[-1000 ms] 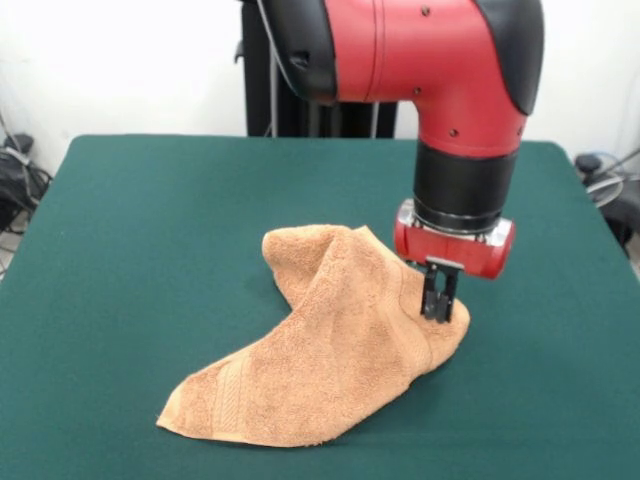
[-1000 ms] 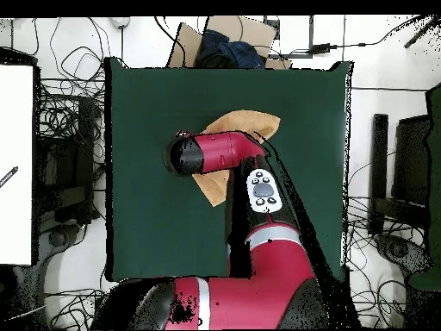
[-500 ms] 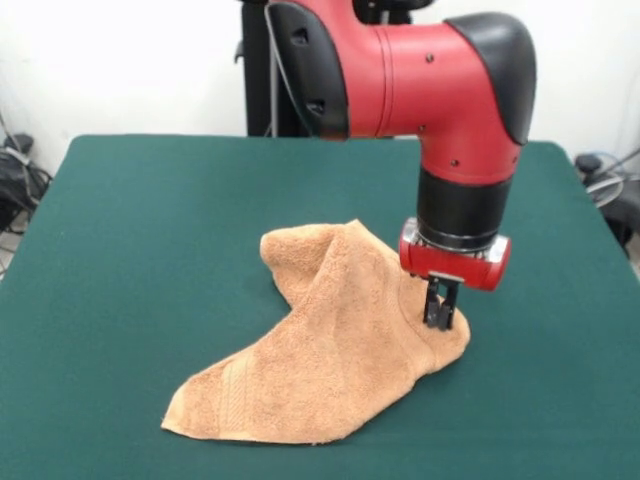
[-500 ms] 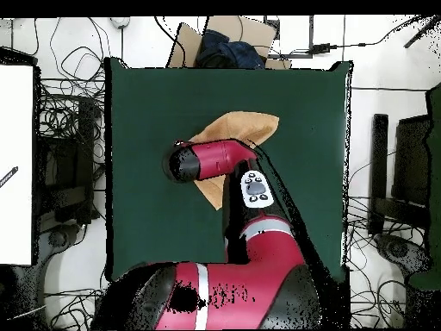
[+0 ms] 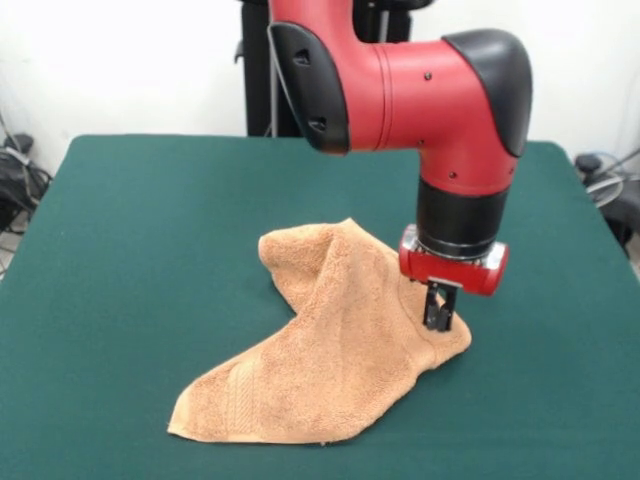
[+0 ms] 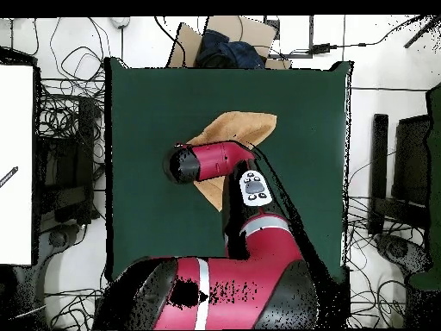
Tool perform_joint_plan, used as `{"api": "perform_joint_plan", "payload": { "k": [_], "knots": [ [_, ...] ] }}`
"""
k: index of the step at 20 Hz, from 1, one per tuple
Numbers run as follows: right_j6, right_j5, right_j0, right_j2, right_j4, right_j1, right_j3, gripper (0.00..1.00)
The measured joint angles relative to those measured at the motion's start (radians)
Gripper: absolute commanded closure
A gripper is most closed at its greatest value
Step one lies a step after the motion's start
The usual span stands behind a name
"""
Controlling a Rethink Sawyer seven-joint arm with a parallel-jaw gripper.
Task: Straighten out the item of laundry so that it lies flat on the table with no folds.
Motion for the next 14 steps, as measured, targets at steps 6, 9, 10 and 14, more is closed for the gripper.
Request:
{"api": "perform_joint_plan", "payload": {
  "k": [6,9,10,14],
  "knots": [
    [0.000,0.001,-0.008,0.008,0.000,0.001,0.000,1.00],
    [0.000,0.001,-0.011,0.011,0.001,0.002,0.000,1.00],
    [0.000,0.001,-0.011,0.011,0.001,0.002,0.000,1.00],
    [0.000,0.000,0.003,0.006,0.004,0.002,-0.002,1.00]
  ]
}}
